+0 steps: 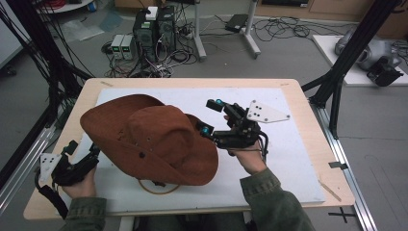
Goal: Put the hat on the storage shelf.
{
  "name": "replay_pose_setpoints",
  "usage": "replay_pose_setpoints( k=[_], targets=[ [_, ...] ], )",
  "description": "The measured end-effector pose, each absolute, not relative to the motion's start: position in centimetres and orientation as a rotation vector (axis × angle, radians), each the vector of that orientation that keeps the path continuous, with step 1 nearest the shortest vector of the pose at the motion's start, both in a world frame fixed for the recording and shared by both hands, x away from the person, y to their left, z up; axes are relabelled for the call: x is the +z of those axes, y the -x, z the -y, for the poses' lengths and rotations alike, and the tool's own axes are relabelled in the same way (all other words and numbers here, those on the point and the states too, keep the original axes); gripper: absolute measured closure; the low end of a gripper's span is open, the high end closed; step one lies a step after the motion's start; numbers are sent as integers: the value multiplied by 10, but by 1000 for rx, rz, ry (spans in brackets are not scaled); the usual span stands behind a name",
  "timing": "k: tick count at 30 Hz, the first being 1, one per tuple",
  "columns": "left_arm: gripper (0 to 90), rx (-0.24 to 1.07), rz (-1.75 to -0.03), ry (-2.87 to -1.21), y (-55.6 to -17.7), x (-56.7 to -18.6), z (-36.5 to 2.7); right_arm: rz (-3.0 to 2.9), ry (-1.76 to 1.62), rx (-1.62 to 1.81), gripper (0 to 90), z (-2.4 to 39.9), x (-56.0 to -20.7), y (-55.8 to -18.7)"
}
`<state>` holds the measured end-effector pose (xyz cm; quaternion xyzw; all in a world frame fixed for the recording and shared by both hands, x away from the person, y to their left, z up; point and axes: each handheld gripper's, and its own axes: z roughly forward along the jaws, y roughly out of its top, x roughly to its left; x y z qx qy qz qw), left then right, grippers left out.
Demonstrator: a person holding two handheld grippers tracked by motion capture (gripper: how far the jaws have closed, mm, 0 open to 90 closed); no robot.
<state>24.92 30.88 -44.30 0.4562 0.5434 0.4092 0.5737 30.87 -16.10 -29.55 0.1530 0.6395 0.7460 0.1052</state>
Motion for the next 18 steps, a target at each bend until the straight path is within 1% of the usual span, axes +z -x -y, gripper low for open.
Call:
replay_pose_setpoints(
  k=[4,7,8,13,18],
  targets=[
    [163,960,-1272,-1071,-249,-443,-309,-1872,-511,2156,216,179,-301,-308],
    [163,959,-1272,-1071,-250,-443,-308,-1876,-592,2074,193,198,-313,-307],
    [163,959,-1271,-1071,-250,-443,-308,-1876,-592,2074,193,198,-313,-307],
    [163,958,-1270,-1072,-251,-443,-308,-1844,-677,1987,193,227,-336,-304],
    [163,956,-1267,-1077,-251,-443,-307,-1822,-724,1966,193,241,-346,-303]
  ],
)
